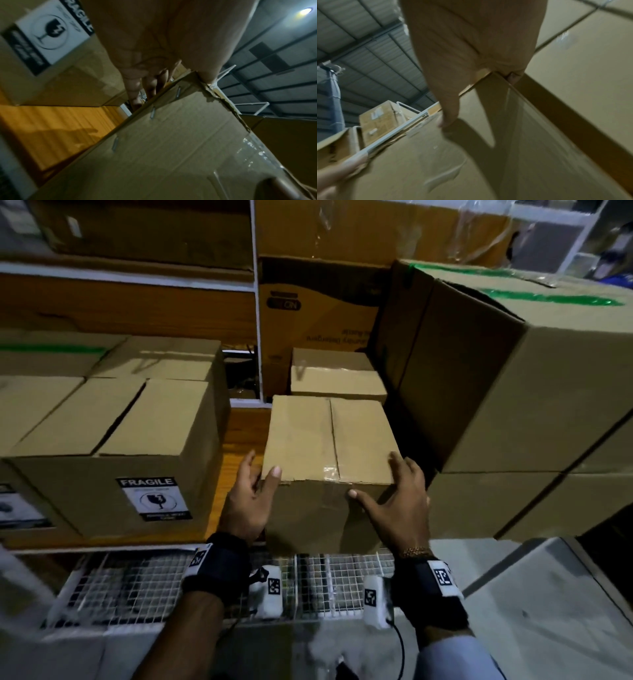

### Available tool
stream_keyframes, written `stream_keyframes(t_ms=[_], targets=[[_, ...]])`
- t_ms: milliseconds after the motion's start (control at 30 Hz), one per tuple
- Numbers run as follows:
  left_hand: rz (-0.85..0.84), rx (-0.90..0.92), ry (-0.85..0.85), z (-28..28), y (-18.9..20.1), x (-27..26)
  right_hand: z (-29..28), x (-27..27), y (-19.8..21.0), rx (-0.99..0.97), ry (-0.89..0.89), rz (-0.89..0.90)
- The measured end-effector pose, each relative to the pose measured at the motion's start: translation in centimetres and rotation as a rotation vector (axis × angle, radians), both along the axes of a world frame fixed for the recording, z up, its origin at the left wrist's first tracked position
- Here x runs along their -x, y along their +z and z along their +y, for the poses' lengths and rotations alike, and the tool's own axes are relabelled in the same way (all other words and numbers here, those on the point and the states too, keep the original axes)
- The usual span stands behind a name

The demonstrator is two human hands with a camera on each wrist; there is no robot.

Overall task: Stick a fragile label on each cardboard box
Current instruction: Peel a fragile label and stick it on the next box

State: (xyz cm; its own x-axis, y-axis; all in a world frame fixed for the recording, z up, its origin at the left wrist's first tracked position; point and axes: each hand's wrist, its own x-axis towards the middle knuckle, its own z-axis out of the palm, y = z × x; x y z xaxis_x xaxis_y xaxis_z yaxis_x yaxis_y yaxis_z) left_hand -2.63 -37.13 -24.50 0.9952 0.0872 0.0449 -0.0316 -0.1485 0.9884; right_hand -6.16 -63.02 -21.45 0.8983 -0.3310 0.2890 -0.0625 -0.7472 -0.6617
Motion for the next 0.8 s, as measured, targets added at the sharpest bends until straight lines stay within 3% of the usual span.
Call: stream_keyframes(t_ms=[167, 533, 800], targets=[[0.091, -0.094, 0.028, 0.1, -1.1, 2.1, 0.8, 0.5, -0.2, -0.234, -0.029, 0.008], [-0.032, -0.157, 0.113, 3.8, 3.0, 1.8, 3.0, 0.2, 3.3, -0.318, 0.042, -0.16], [-0.007, -0.138, 0.18, 6.5, 5.6, 1.9, 5.6, 0.1, 6.3, -0.213, 0.185, -0.239]])
